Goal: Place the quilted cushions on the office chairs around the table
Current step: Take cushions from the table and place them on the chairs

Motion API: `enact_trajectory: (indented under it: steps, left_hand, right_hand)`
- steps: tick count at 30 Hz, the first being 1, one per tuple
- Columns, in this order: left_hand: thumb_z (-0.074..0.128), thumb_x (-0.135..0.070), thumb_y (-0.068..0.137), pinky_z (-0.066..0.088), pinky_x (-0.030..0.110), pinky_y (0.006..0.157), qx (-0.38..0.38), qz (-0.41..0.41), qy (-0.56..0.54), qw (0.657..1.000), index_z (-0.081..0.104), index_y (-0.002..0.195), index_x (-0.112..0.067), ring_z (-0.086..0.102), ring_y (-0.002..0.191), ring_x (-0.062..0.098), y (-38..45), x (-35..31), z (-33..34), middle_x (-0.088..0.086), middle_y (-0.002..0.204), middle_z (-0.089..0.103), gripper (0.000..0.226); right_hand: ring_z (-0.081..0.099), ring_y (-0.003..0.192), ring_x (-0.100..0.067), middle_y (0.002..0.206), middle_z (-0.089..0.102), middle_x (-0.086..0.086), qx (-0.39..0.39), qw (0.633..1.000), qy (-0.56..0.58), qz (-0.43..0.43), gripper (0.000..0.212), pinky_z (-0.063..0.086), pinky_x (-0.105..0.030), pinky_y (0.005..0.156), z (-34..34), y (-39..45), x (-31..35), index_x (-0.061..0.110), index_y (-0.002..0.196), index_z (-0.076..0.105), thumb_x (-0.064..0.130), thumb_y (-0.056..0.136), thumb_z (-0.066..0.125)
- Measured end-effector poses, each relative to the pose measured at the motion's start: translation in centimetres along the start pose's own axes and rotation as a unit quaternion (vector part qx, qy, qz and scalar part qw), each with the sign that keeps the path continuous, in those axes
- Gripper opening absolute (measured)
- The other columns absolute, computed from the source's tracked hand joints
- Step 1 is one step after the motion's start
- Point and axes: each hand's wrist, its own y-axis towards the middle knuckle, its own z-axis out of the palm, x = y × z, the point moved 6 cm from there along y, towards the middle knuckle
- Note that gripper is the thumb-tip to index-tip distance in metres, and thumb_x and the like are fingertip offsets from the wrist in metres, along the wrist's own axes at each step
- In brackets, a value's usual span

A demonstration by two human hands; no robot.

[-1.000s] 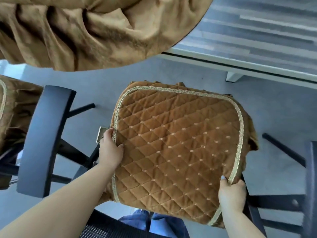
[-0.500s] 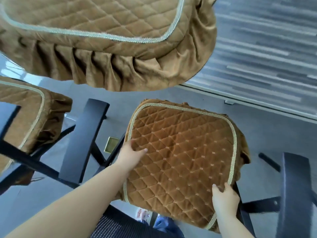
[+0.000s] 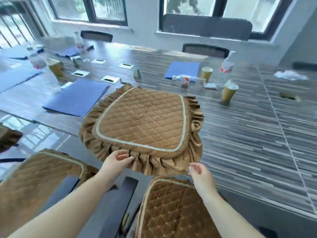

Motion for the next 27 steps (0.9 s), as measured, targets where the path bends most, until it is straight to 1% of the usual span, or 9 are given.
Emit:
enact_trajectory:
  steps: [2, 7, 9, 11, 14, 20, 22, 25, 27]
  left_hand:
    - [0.069, -0.014, 0.086, 0.048, 0.024, 0.069, -0.011, 0.017, -0.004, 1.0, 0.059, 0.116, -0.011, 0.06, 0.085, 0.011, 1.5, -1.9, -2.0, 0.008, 0.113, 0.065, 0.032]
    - [0.071, -0.018, 0.085, 0.046, 0.03, 0.08, -0.022, 0.032, 0.002, 0.999, 0.058, 0.116, -0.013, 0.062, 0.088, 0.012, 6.2, -3.8, -5.3, 0.007, 0.113, 0.066, 0.034]
    - [0.071, -0.021, 0.084, 0.047, 0.03, 0.085, -0.023, 0.046, 0.038, 0.998, 0.058, 0.118, -0.014, 0.062, 0.098, 0.017, 8.3, -4.4, -6.1, 0.006, 0.117, 0.065, 0.037]
    - [0.071, -0.023, 0.085, 0.045, 0.03, 0.087, -0.036, 0.059, 0.068, 0.995, 0.056, 0.124, -0.013, 0.057, 0.105, 0.018, 11.0, -4.7, -7.3, 0.007, 0.122, 0.06, 0.043]
    - [0.07, -0.025, 0.084, 0.044, 0.036, 0.098, -0.067, 0.073, 0.123, 0.987, 0.051, 0.132, -0.012, 0.053, 0.121, 0.023, 15.8, -5.1, -9.4, 0.01, 0.133, 0.055, 0.053]
    - [0.067, -0.041, 0.082, 0.04, 0.041, 0.106, -0.084, 0.106, 0.322, 0.937, 0.04, 0.142, -0.016, 0.042, 0.134, 0.024, 23.2, -4.8, -10.3, 0.006, 0.144, 0.047, 0.07]
    - [0.067, -0.046, 0.081, 0.038, 0.043, 0.108, -0.071, 0.094, 0.35, 0.929, 0.031, 0.147, -0.016, 0.036, 0.138, 0.025, 25.3, -4.1, -10.3, 0.006, 0.148, 0.042, 0.082]
    - [0.063, -0.058, 0.078, 0.036, 0.047, 0.109, -0.073, 0.026, 0.332, 0.94, 0.014, 0.153, -0.017, 0.03, 0.144, 0.029, 27.3, -2.5, -10.5, 0.01, 0.157, 0.029, 0.099]
    - [0.052, -0.067, 0.08, 0.039, 0.047, 0.103, -0.101, 0.004, 0.35, 0.931, 0.008, 0.154, -0.019, 0.036, 0.14, 0.032, 27.8, -2.2, -10.4, 0.011, 0.156, 0.033, 0.099]
  right_hand:
    - [0.059, 0.106, -0.019, 0.11, 0.064, 0.002, -0.015, 1.0, -0.005, -0.013, 0.015, 0.048, -0.04, 0.092, -0.4, 1.2, 2.9, 0.027, 0.106, 0.061, 0.029, 0.095, 0.051]
    - [0.055, 0.098, -0.017, 0.119, 0.064, -0.004, -0.011, 0.997, -0.076, -0.02, 0.025, 0.041, -0.028, 0.08, -0.1, 4.2, 6.8, 0.018, 0.116, 0.061, 0.029, 0.094, 0.054]
    - [0.057, 0.11, -0.02, 0.128, 0.061, -0.004, -0.014, 0.994, -0.104, -0.007, 0.034, 0.04, -0.028, 0.081, -0.1, 5.5, 7.1, 0.017, 0.125, 0.057, 0.03, 0.094, 0.053]
    - [0.052, 0.124, -0.023, 0.136, 0.056, -0.006, -0.014, 0.993, -0.119, 0.009, 0.042, 0.042, -0.03, 0.093, 0.7, 6.9, 6.8, 0.013, 0.133, 0.052, 0.03, 0.094, 0.054]
    - [0.049, 0.13, -0.024, 0.141, 0.052, -0.011, 0.006, 0.987, -0.158, 0.015, 0.051, 0.038, -0.032, 0.103, 2.1, 9.3, 6.5, 0.01, 0.137, 0.048, 0.03, 0.091, 0.058]
    - [0.042, 0.135, -0.023, 0.148, 0.044, -0.007, 0.011, 0.981, -0.195, 0.014, 0.066, 0.034, -0.028, 0.099, 3.5, 13.3, 7.7, 0.012, 0.145, 0.037, 0.04, 0.089, 0.06]
    - [0.04, 0.137, -0.024, 0.15, 0.041, -0.007, 0.003, 0.984, -0.176, 0.028, 0.075, 0.032, -0.034, 0.107, 4.0, 14.8, 6.9, 0.012, 0.148, 0.033, 0.046, 0.086, 0.061]
    - [0.039, 0.137, -0.028, 0.151, 0.039, -0.009, -0.03, 0.987, -0.154, 0.044, 0.083, 0.032, -0.037, 0.107, 4.6, 16.2, 6.4, 0.011, 0.15, 0.027, 0.05, 0.085, 0.061]
    - [0.042, 0.134, -0.031, 0.148, 0.043, -0.013, -0.063, 0.986, -0.139, 0.069, 0.086, 0.035, -0.037, 0.104, 4.4, 17.1, 6.3, 0.006, 0.148, 0.029, 0.052, 0.083, 0.062]
